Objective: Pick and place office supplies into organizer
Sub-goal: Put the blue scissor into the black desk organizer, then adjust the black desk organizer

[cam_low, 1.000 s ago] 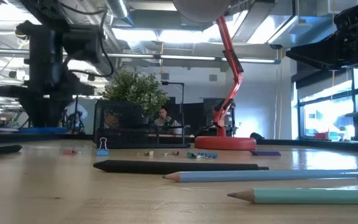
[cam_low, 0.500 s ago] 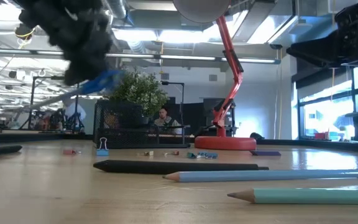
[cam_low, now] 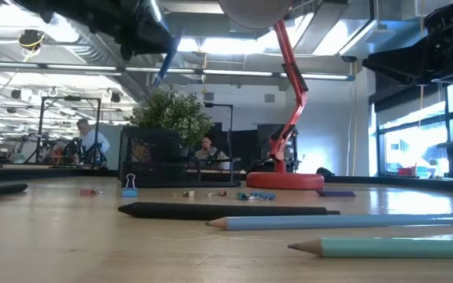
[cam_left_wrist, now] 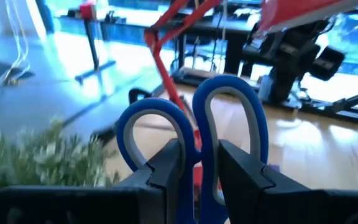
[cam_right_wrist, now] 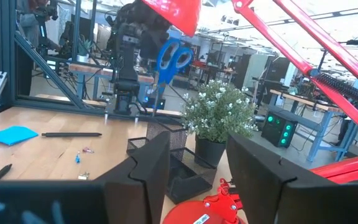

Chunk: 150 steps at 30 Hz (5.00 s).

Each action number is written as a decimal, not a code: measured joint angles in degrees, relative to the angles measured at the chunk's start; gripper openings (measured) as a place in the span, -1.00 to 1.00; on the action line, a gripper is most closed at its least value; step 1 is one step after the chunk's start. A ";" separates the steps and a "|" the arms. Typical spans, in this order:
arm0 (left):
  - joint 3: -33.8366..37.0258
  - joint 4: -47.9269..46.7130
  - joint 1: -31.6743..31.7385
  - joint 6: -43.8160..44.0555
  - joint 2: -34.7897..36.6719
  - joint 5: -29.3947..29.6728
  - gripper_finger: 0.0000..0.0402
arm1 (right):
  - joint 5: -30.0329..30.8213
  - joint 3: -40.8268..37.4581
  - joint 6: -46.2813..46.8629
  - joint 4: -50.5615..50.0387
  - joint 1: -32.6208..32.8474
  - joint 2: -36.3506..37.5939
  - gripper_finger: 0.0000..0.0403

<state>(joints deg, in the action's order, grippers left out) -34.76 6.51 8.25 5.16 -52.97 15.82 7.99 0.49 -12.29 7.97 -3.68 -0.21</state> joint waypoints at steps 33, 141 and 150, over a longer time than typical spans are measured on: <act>10.00 2.80 0.09 13.47 -6.90 13.16 -0.55 | 0.00 0.01 0.02 2.12 0.00 -0.02 -0.20; 9.96 -13.66 0.09 13.22 1.68 8.37 -0.36 | 0.00 0.00 0.04 2.06 0.00 -0.02 -0.20; 9.94 -18.81 0.09 16.14 3.09 7.73 -0.16 | 0.00 0.00 0.04 2.08 0.00 -0.02 -0.20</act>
<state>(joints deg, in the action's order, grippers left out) -24.82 -12.30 8.34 21.30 -49.88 23.55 7.99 0.49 -12.25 10.04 -3.68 -0.23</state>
